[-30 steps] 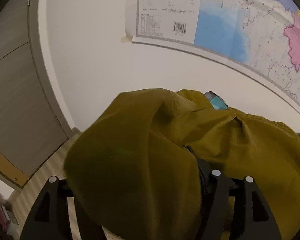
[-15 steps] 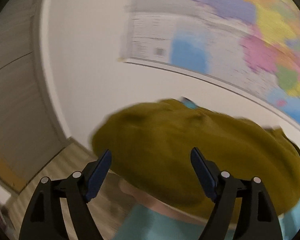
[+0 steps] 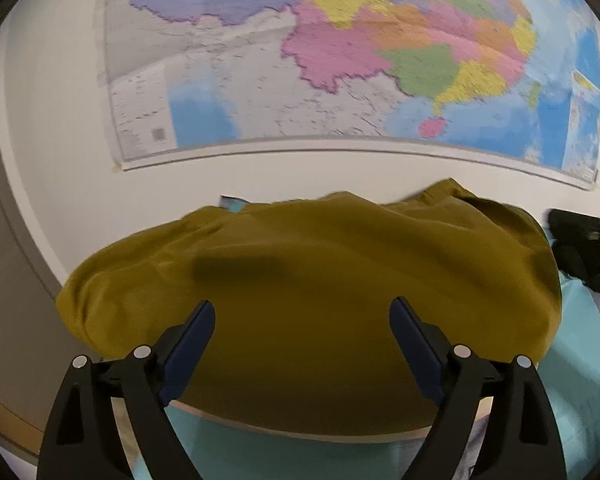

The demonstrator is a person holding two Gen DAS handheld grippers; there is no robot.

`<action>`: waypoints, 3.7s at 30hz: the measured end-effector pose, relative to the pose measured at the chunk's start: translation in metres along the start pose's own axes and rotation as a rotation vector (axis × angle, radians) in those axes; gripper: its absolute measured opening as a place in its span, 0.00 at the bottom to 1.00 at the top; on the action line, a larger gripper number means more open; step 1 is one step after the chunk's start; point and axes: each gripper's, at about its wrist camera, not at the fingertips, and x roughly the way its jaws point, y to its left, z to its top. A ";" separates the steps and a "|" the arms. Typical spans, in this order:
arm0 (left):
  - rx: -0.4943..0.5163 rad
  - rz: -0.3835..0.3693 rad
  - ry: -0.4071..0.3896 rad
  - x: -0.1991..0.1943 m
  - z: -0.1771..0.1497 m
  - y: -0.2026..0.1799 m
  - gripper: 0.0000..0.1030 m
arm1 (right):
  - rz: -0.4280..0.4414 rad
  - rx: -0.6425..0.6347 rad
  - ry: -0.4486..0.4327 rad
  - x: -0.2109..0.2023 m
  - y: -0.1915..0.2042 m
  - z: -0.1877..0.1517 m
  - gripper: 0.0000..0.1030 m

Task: Fold large clothes

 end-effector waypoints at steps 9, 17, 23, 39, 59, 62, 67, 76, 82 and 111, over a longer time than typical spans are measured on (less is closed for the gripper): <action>-0.025 -0.009 0.083 0.027 -0.011 -0.001 0.84 | 0.020 0.039 0.120 0.029 -0.013 -0.025 0.48; -0.043 -0.005 0.068 0.019 -0.010 -0.001 0.85 | 0.015 0.004 0.063 -0.001 0.001 -0.021 0.48; -0.037 -0.034 0.045 0.009 -0.015 -0.012 0.88 | 0.028 -0.058 0.057 -0.004 0.017 -0.034 0.48; -0.103 -0.074 0.011 -0.027 -0.042 -0.029 0.93 | 0.001 -0.095 -0.024 -0.035 0.039 -0.075 0.75; -0.180 -0.050 0.078 -0.082 -0.088 -0.086 0.93 | -0.073 -0.097 -0.045 -0.086 0.045 -0.139 0.94; -0.174 -0.035 0.085 -0.088 -0.092 -0.092 0.93 | -0.066 -0.089 -0.049 -0.094 0.043 -0.145 0.94; -0.164 -0.023 0.082 -0.098 -0.096 -0.100 0.93 | -0.060 -0.080 -0.053 -0.103 0.040 -0.154 0.94; -0.150 0.008 0.063 -0.111 -0.101 -0.110 0.93 | -0.049 -0.079 -0.059 -0.116 0.036 -0.164 0.94; -0.143 0.011 0.063 -0.116 -0.104 -0.117 0.93 | -0.051 -0.075 -0.064 -0.122 0.034 -0.167 0.94; -0.151 0.016 0.066 -0.127 -0.116 -0.114 0.93 | -0.052 -0.083 -0.062 -0.128 0.043 -0.174 0.94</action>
